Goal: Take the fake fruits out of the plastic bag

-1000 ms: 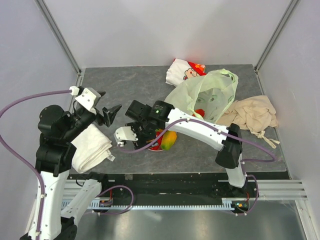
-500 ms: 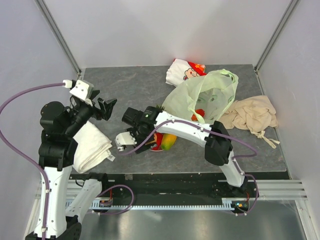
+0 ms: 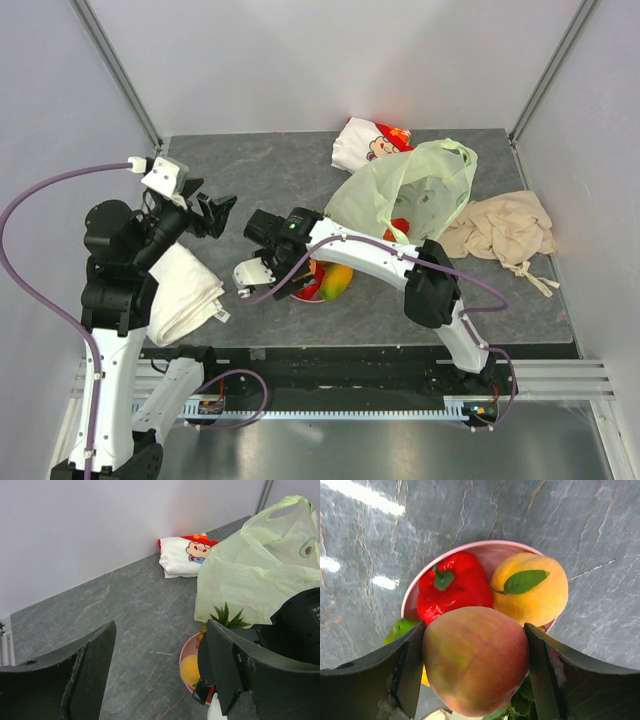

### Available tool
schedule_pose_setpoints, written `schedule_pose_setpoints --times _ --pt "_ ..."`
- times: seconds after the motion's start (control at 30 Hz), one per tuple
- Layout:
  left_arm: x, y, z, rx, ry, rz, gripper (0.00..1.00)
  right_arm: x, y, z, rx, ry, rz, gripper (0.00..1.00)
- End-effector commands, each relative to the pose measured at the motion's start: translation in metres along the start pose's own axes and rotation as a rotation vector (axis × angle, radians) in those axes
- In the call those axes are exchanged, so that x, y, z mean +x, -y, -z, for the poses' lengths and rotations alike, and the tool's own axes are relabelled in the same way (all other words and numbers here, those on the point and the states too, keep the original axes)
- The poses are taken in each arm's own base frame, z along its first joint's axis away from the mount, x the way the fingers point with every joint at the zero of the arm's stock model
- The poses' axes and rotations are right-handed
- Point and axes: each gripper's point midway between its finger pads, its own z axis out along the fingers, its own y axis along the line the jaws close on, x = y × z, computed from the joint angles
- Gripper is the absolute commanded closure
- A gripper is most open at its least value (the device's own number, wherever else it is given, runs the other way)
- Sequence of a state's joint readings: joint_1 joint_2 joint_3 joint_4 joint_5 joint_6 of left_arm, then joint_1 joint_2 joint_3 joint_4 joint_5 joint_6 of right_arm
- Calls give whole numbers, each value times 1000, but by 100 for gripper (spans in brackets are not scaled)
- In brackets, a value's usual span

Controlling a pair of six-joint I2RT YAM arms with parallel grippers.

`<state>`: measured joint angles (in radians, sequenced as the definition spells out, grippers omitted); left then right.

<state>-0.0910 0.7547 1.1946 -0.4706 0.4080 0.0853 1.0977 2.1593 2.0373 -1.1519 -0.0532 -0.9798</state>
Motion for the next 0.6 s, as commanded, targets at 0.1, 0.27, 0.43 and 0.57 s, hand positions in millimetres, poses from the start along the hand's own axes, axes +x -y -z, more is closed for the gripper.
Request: schedule_pose_setpoints --times 0.1,0.27,0.43,0.57 --pt "-4 7 -8 50 29 44 21 12 10 -3 16 -83 71 35" --pt "-1 9 -11 67 23 53 21 17 18 -13 29 -97 57 26" --pt "2 11 -13 83 16 58 21 18 24 -10 58 -92 45 2" --pt "2 12 -15 94 17 61 21 14 23 -1 73 -68 43 2"
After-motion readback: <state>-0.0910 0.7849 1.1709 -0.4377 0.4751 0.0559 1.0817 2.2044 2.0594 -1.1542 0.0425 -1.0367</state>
